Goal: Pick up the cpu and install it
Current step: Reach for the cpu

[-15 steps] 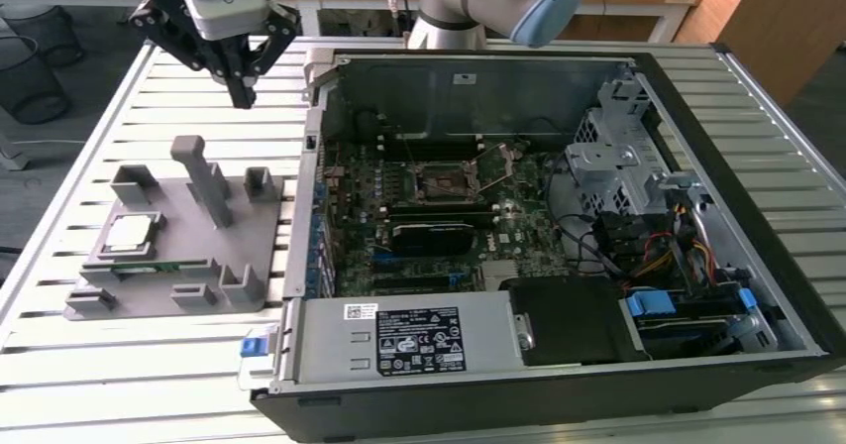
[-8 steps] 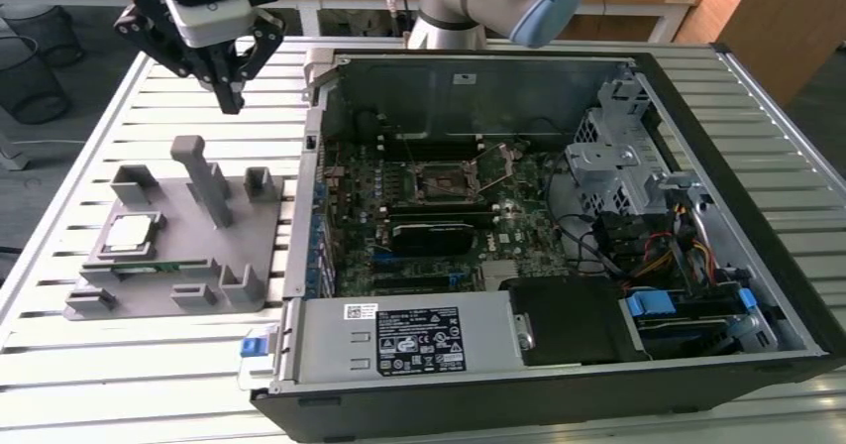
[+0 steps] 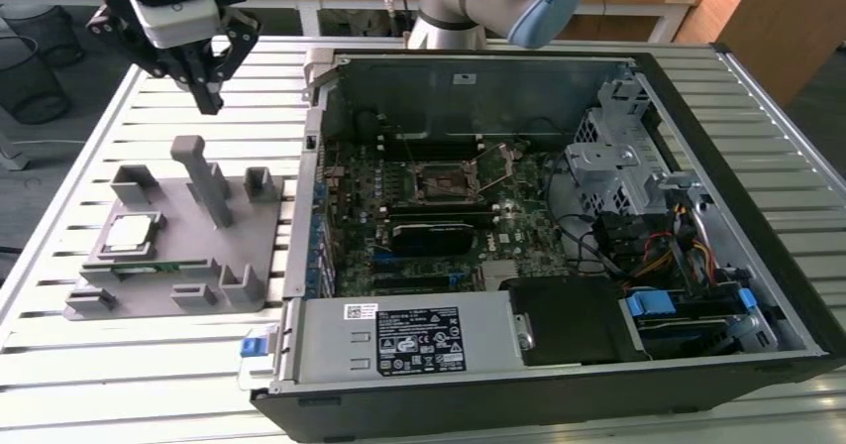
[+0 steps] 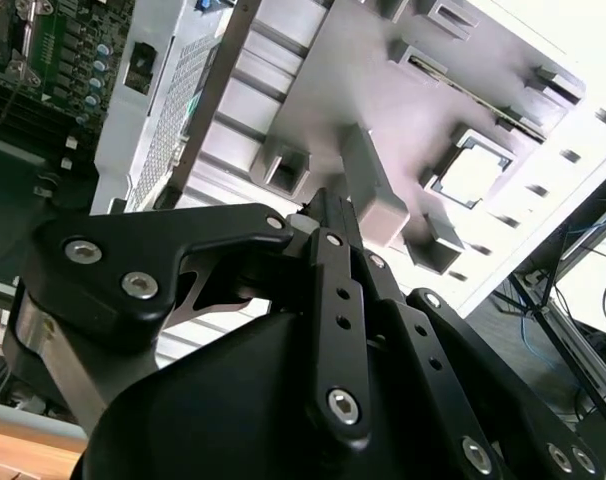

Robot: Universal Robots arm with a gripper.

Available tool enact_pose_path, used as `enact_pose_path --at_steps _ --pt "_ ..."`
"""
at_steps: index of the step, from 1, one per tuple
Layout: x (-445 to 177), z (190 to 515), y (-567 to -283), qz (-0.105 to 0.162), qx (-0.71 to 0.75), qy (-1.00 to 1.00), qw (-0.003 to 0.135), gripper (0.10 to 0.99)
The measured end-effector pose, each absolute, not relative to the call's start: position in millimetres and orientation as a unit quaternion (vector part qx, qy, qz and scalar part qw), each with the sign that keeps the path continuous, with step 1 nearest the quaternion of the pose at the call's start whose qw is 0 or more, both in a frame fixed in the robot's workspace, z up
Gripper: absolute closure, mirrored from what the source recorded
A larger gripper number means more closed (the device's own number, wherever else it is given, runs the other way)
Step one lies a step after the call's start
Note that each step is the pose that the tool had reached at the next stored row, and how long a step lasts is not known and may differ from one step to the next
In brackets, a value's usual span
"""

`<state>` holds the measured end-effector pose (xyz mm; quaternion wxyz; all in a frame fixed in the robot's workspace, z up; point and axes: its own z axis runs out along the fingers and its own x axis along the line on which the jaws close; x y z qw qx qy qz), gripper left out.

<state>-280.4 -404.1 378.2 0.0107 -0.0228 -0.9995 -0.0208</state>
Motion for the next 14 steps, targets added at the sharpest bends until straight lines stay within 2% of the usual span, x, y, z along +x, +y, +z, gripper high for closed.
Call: enact_pose_path --at_steps 14 --pt "-309.4 377.2 -404.1 -0.021 -0.023 -0.999 0.011 0.98"
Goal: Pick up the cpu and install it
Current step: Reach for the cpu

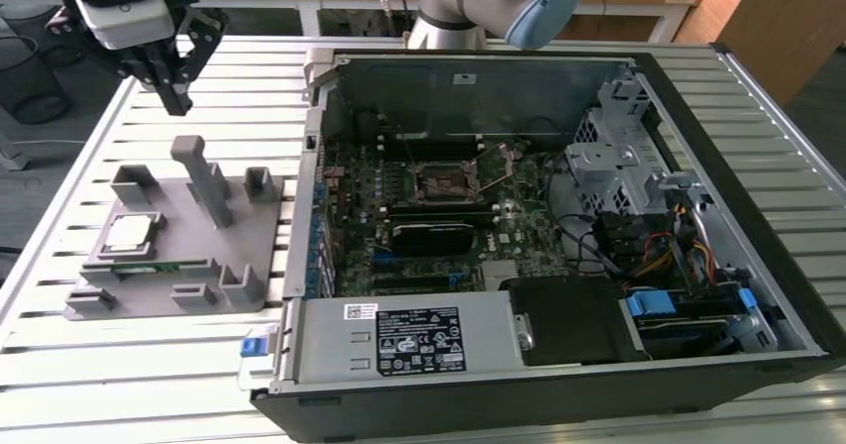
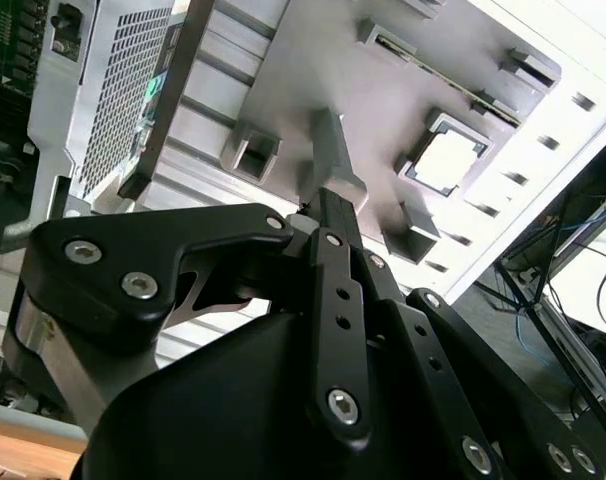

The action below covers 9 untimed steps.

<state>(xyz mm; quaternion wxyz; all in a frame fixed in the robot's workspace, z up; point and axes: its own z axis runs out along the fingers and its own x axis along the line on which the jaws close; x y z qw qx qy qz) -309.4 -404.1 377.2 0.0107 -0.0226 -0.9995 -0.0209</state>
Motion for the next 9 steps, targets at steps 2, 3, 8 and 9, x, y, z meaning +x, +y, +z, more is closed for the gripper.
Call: enact_pose_path --at_steps 2,3,8,9 --pt "-313.8 377.1 -404.1 -0.021 -0.023 -0.999 0.011 0.98" --pt "-316.1 377.0 -404.1 -0.021 -0.022 -0.999 0.011 0.98" --pt "-327.2 376.5 -404.1 -0.021 -0.023 -0.999 0.011 0.98" --pt "-329.2 376.3 -404.1 -0.021 -0.023 -0.999 0.011 0.98"
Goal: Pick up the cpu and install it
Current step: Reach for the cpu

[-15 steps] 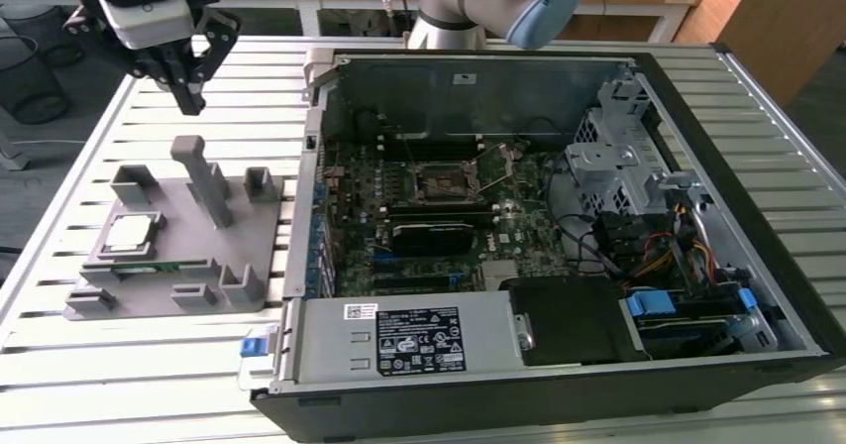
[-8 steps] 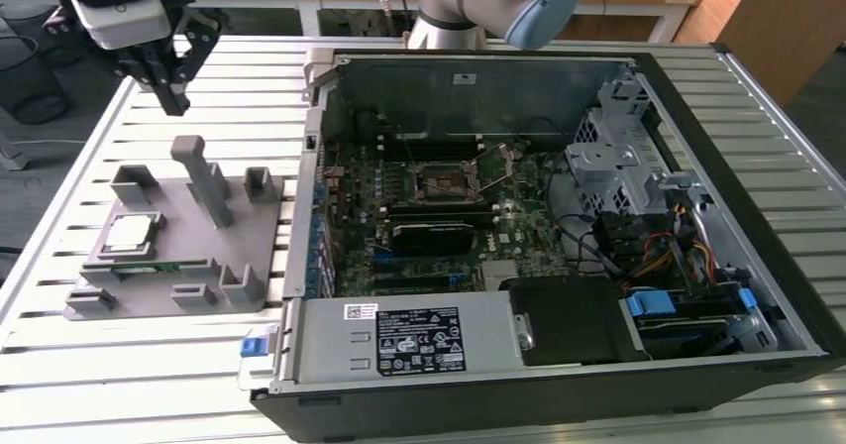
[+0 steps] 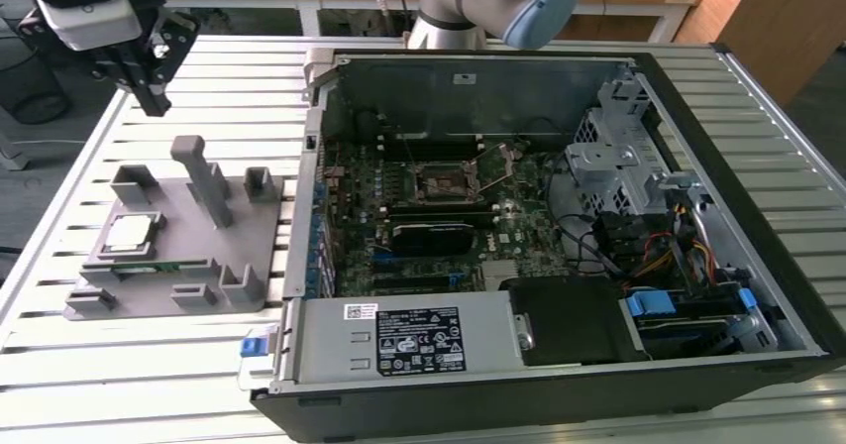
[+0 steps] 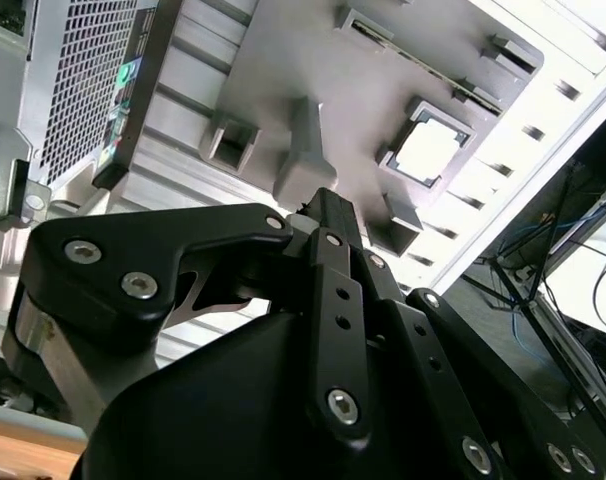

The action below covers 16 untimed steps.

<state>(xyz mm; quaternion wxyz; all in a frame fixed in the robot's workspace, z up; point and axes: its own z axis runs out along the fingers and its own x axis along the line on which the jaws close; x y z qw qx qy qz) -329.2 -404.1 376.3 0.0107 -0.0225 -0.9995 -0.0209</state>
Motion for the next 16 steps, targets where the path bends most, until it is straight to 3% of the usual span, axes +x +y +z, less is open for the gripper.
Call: enact_pose_path --at_steps 16 --pt "-368.6 374.2 -404.1 -0.021 -0.022 -0.999 0.011 0.98"
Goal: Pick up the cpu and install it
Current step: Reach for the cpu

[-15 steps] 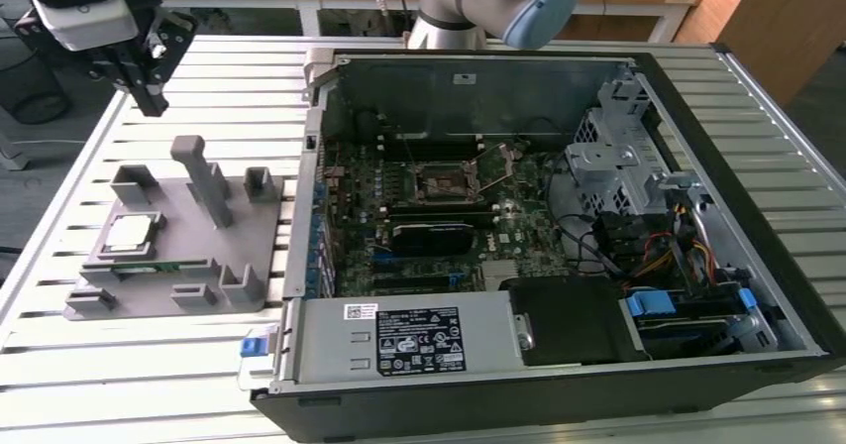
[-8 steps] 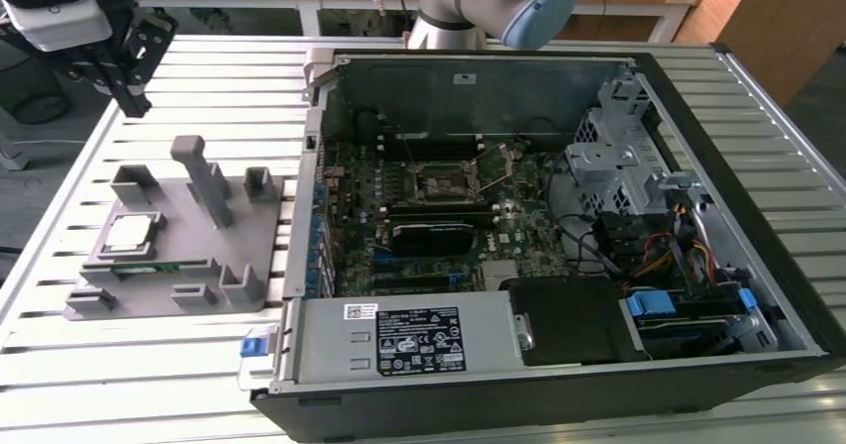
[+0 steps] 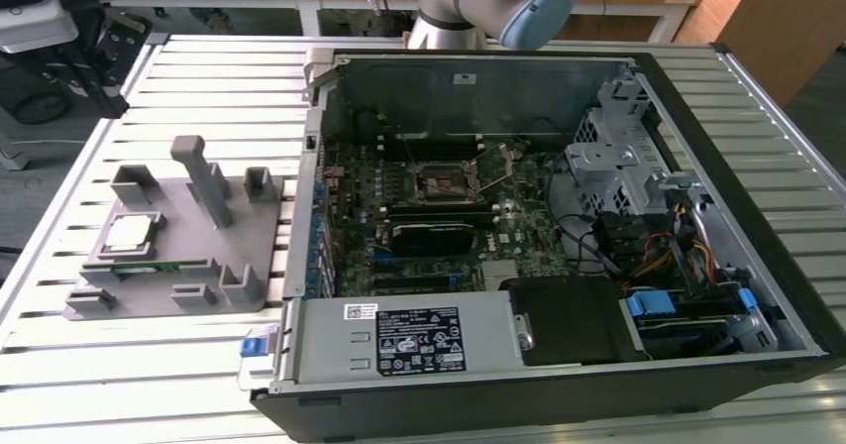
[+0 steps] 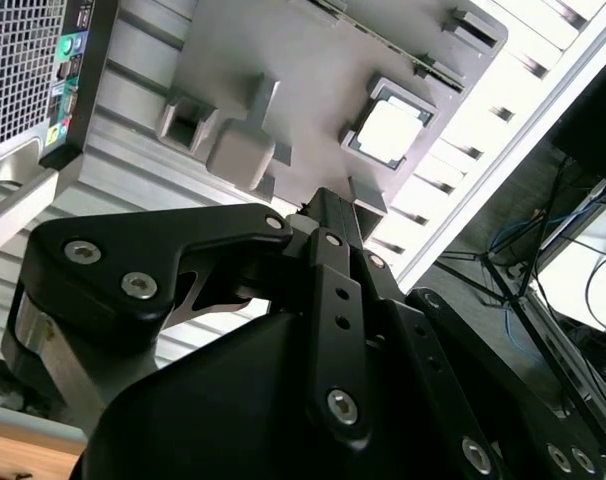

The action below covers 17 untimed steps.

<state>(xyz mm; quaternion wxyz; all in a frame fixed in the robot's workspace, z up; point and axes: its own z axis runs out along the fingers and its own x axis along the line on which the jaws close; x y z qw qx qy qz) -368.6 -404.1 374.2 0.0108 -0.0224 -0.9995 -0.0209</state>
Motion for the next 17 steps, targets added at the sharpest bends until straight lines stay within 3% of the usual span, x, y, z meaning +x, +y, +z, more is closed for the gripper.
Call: enact_pose_path --at_steps 17 --pt "-398.9 372.0 -404.1 -0.021 -0.022 -0.999 0.011 0.98"
